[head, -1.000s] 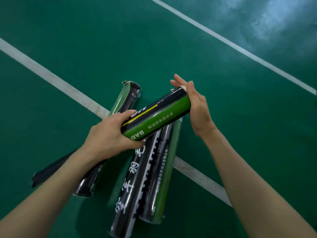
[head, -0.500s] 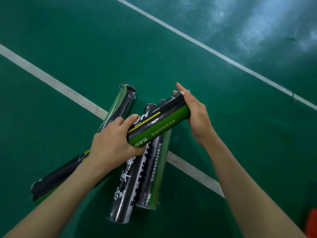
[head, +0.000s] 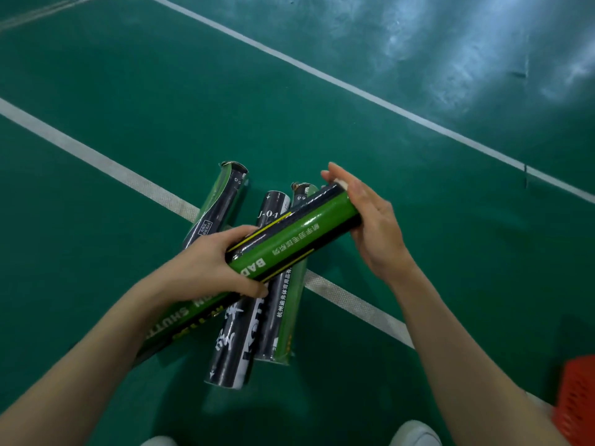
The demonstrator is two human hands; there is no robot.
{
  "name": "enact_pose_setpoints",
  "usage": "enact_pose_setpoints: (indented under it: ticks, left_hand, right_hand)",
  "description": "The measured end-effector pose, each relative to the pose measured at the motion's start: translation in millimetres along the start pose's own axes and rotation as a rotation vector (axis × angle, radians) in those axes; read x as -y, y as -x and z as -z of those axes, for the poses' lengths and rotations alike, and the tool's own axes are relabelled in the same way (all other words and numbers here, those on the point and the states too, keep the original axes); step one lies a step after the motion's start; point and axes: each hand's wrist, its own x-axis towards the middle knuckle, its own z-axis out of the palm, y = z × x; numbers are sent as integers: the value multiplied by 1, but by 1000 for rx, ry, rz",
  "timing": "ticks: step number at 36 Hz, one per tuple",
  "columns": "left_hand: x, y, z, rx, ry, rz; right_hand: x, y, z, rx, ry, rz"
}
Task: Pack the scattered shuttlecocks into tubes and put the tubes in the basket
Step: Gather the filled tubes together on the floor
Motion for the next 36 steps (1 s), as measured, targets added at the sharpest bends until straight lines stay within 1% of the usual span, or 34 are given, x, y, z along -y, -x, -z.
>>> enact_pose_setpoints:
  ticks: [2,3,6,7,9,11,13,17,20,22,24,27,29,32,34,36]
  left_hand:
    - [1,-1,-7,16,30,29]
    - [1,-2,-13,-3,36,40]
    - [0,-10,-31,-55,79,43]
    - [1,-13,-35,-48,99,43]
    - [3,-18,-40,-39,122,48]
    - [4,-21,-41,-71,114,57]
    - [5,-23,-41,-120,54,67]
    - [-3,-21,-39,-198,-127,88]
    - [-9,-20,-46,-291,-274,78]
    - [-7,-21,-51,-336,-304,72]
    - [-3,-20,-58,-340,-322,83]
    - [1,-18,-67,-323,-353,92]
    - [3,-20,-68,-339,-441,64]
    - [5,-28,-58,-380,-624,41]
    - [7,-32,-54,-387,-686,53]
    - [7,-34,-58,-368,-713,80]
  right_hand:
    - [-7,1,-4,-39,76,22]
    - [-10,1,-6,-109,88,45]
    - [-18,-1,-15,-390,162,199]
    - [-21,-2,-17,-447,210,235]
    - [-28,-5,-20,-494,262,284]
    - [-33,-6,-21,-509,285,316]
    - [-36,-7,-21,-513,318,340]
    - [-38,-3,-17,-509,345,332]
    - [-40,-2,-13,-539,313,305]
    - [-38,-2,-13,-516,315,310]
    - [-37,-4,-14,-481,308,313]
    - [-44,-5,-14,-452,345,265]
    - [-52,-5,-13,-457,357,221]
    - [-63,-3,-12,-466,328,150]
    - [-70,-4,-11,-500,299,119]
    - [-75,-8,-11,-493,219,38]
